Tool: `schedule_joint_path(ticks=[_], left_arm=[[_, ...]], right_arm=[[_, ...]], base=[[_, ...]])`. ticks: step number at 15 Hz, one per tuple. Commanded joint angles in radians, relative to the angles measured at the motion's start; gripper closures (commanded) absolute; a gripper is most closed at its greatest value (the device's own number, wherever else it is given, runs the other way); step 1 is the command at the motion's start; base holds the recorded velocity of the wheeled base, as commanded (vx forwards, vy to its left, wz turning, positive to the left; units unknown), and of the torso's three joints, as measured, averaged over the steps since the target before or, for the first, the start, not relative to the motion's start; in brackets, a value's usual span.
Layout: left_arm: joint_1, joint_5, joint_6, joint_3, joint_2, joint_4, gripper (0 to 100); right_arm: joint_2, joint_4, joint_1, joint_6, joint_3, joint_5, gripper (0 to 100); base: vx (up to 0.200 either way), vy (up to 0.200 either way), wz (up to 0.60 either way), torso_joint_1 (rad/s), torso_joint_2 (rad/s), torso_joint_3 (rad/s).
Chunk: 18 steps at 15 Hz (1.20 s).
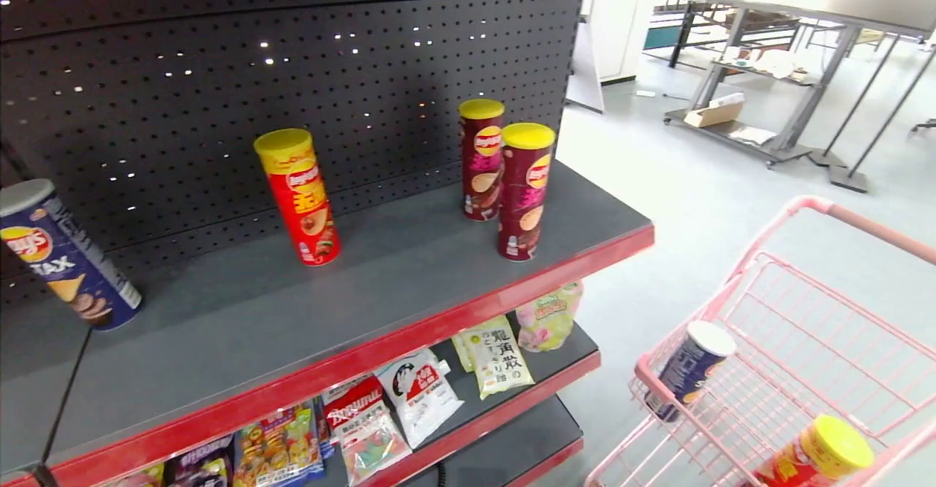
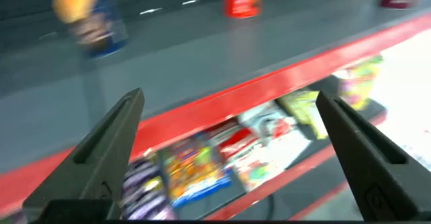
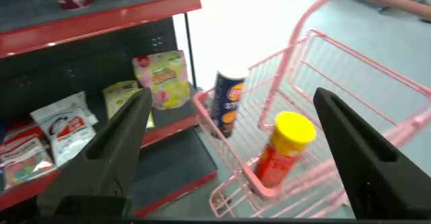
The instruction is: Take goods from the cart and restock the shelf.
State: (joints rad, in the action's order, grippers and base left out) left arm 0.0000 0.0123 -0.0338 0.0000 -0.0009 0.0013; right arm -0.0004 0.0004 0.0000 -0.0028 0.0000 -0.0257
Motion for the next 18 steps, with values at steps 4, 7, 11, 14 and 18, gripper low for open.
schedule_joint_path(ticks=[4, 7, 11, 14, 18], left_arm=[[0.000, 0.000, 0.000, 0.000, 0.001, 0.000, 0], [0.000, 0.000, 0.000, 0.000, 0.001, 0.000, 0], [0.000, 0.000, -0.001, 0.000, 0.001, 0.000, 0], [0.000, 0.000, 0.000, 0.000, 0.001, 0.000, 0], [0.000, 0.000, -0.001, 0.000, 0.001, 0.000, 0]], right_arm=[[0.000, 0.000, 0.002, 0.000, 0.000, 0.000, 0], [0.000, 0.000, 0.002, 0.000, 0.000, 0.000, 0], [0.000, 0.000, 0.000, 0.003, 0.000, 0.001, 0], [0.007, -0.002, 0.003, -0.011, -0.025, 0.023, 0], [0.878, 0.030, 0.025, 0.222, -0.841, 0.017, 0]], base=[[0.000, 0.000, -0.60, 0.001, 0.00, -0.001], [0.000, 0.000, -0.60, 0.001, 0.00, 0.002], [0.000, 0.000, 0.00, 0.000, 0.00, 0.000], [0.000, 0.000, 0.00, 0.000, 0.00, 0.000], [0.000, 0.000, 0.00, 0.000, 0.00, 0.000]])
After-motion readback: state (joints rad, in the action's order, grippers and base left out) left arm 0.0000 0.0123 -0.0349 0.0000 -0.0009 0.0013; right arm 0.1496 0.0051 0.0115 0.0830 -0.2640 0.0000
